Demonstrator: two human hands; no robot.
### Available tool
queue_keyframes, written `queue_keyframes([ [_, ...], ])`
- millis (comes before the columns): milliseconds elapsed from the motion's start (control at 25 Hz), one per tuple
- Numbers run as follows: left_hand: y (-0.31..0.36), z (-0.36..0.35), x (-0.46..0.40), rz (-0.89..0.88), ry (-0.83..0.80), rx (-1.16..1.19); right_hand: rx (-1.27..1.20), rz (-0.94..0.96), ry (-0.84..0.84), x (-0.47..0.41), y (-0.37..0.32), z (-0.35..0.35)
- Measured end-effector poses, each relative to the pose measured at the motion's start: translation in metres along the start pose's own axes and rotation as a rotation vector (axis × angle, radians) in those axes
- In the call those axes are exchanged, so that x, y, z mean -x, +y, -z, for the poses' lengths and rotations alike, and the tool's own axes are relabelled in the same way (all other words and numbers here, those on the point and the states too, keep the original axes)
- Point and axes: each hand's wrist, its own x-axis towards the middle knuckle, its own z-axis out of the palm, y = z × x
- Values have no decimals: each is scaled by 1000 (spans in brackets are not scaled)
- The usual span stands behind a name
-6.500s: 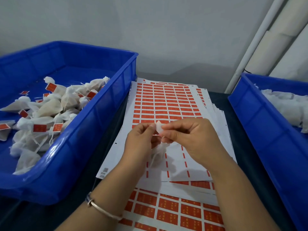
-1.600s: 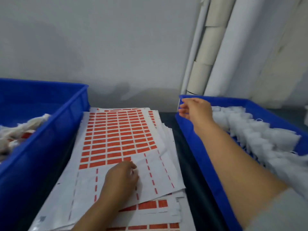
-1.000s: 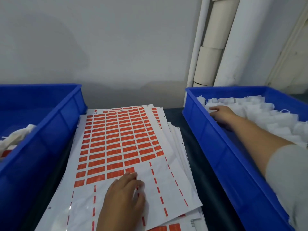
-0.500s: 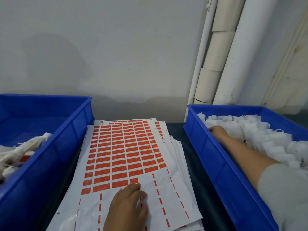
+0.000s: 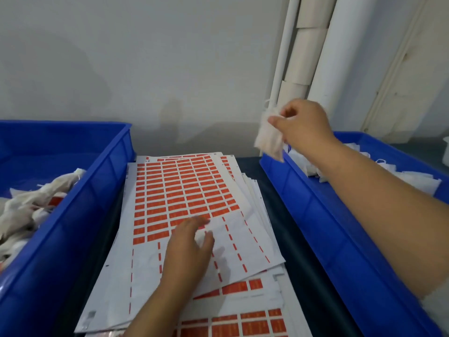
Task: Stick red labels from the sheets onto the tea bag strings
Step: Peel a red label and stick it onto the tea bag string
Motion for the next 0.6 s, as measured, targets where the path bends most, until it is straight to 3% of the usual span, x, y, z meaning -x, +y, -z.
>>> queue_keyframes([
  [160,16,28,-10,-34,-72,334,-146,-49,-387,73,-37,-47],
  [280,10,51,-14,13,-140,463,-217,-116,-561,130,-37,-85],
  [440,-19,61,-13,40,-150,395,-295,-181,-591,166,-23,-112],
  [600,-31,60,-9,84,-24,415,-334,-213,-572,176,-13,-120],
])
